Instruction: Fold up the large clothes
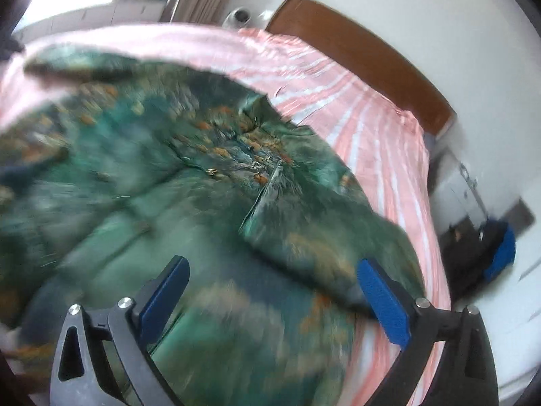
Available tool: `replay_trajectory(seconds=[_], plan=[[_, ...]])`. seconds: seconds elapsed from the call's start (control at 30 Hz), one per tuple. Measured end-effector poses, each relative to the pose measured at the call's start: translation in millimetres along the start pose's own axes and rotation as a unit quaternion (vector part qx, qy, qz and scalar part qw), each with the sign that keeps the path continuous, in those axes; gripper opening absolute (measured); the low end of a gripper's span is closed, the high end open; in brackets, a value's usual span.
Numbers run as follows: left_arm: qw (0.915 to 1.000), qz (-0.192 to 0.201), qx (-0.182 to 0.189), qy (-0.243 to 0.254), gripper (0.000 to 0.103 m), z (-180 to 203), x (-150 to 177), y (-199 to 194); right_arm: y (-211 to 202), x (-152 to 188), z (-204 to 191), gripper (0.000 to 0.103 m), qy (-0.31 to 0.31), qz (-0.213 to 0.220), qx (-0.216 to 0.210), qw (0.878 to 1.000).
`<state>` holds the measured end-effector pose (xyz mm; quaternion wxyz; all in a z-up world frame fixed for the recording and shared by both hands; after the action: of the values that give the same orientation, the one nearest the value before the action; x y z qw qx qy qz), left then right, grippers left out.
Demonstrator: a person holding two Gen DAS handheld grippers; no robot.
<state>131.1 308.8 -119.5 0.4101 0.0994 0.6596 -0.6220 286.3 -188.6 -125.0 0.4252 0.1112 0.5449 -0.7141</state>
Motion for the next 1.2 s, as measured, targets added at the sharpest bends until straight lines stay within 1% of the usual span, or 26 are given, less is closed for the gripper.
replay_trajectory(seconds=[0.07, 0.1, 0.13, 0.17, 0.2, 0.23, 0.27, 0.3, 0.33, 0.37, 0.43, 0.47, 0.53, 0.57, 0.6, 0.63, 0.7, 0.73, 0.77, 0.8, 0.87, 0.93, 1.0, 1.07, 1.1, 1.2], plan=[[0.999, -0.013, 0.039, 0.018, 0.082, 42, 20, 1, 38, -10, -2, 0.098, -0.01, -0.006, 0.024, 1.0], [0.9983, -0.018, 0.048, 0.027, 0.082, 53, 26, -1, 65, -11, 0, 0.098, -0.006, -0.024, 0.047, 0.999], [0.9975, -0.023, 0.053, 0.041, 0.082, 65, 36, 1, 78, -10, 4, 0.079, 0.002, -0.04, 0.055, 0.998], [0.9967, -0.028, 0.048, 0.06, 0.082, 75, 44, 5, 90, -6, 9, 0.037, 0.024, -0.062, 0.035, 0.997], [0.9963, -0.029, 0.042, 0.07, 0.082, 77, 49, 9, 92, -5, 21, 0.024, 0.055, -0.075, 0.035, 0.995], [0.9957, -0.027, 0.034, 0.082, 0.082, 79, 52, 10, 84, -6, 38, 0.024, 0.075, -0.064, 0.058, 0.993], [0.9953, -0.019, 0.022, 0.093, 0.082, 78, 53, 11, 68, -9, 60, 0.024, 0.106, -0.039, 0.063, 0.992], [0.9953, -0.011, 0.013, 0.095, 0.082, 74, 52, 10, 45, -6, 99, 0.024, 0.144, -0.017, 0.087, 0.986], [0.9956, -0.004, 0.006, 0.093, 0.082, 70, 50, 10, 31, -2, 123, 0.023, 0.165, -0.009, 0.101, 0.981], [0.9963, 0.002, 0.004, 0.086, 0.082, 66, 48, 10, 13, 7, 157, 0.024, 0.195, 0.002, 0.12, 0.974], [0.9978, 0.015, 0.007, 0.064, 0.082, 59, 45, 11, -28, 43, 239, 0.024, 0.258, 0.014, 0.184, 0.948], [0.9982, 0.018, 0.007, 0.056, 0.082, 57, 45, 11, -39, 58, 265, 0.024, 0.276, 0.013, 0.209, 0.938], [0.9983, 0.017, 0.006, 0.055, 0.082, 59, 46, 15, -59, 112, 326, 0.026, 0.316, -0.011, 0.277, 0.907], [0.9982, 0.014, 0.005, 0.058, 0.082, 59, 47, 16, -60, 142, 350, 0.036, 0.333, -0.036, 0.301, 0.893], [0.998, 0.01, 0.005, 0.063, 0.082, 62, 46, 16, -54, 186, 374, 0.044, 0.355, -0.085, 0.323, 0.873], [0.9978, 0.008, 0.004, 0.066, 0.083, 64, 46, 15, -49, 219, 386, 0.054, 0.37, -0.124, 0.338, 0.856], [0.9975, 0.012, 0.004, 0.069, 0.087, 69, 43, 11, -50, 264, 390, 0.054, 0.406, -0.156, 0.346, 0.831], [0.9973, 0.018, 0.004, 0.071, 0.091, 73, 41, 7, -53, 274, 385, 0.054, 0.426, -0.151, 0.339, 0.825], [0.9969, 0.027, 0.002, 0.073, 0.092, 78, 38, 4, -58, 278, 375, 0.056, 0.444, -0.137, 0.327, 0.823], [0.9961, 0.04, -0.001, 0.078, 0.092, 84, 34, 0, -62, 274, 358, 0.058, 0.459, -0.119, 0.305, 0.826], [0.9926, 0.065, -0.014, 0.101, 0.092, 103, 25, -5, -68, 253, 316, 0.071, 0.475, -0.076, 0.246, 0.841], [0.9884, 0.082, -0.017, 0.126, 0.095, 122, 22, -6, -73, 209, 254, 0.08, 0.485, -0.025, 0.138, 0.863], [0.9836, 0.091, -0.015, 0.155, 0.095, 142, 22, -3, -72, 166, 202, 0.087, 0.469, 0.0, 0.056, 0.881], [0.9791, 0.098, -0.01, 0.178, 0.095, 157, 28, 0, -65, 123, 154, 0.088, 0.435, 0.016, -0.007, 0.9], [0.9767, 0.101, -0.01, 0.189, 0.095, 164, 33, 4, -58, 93, 126, 0.089, 0.407, 0.027, -0.041, 0.912], [0.9737, 0.084, -0.014, 0.211, 0.095, 171, 55, 15, -28, 51, 77, 0.099, 0.346, 0.043, -0.074, 0.934]])
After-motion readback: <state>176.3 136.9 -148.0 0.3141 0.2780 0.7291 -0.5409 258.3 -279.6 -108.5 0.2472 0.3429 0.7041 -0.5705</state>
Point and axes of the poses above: each gripper's, at about its wrist camera, not at the fingertips, and y roughly the way its jaws point, z to its right, x to its underside, the point moved 6 cm from there along y, roughly the way its jaws point, and after that the axes turned 10 degrees about y, right-handed, at the moved point
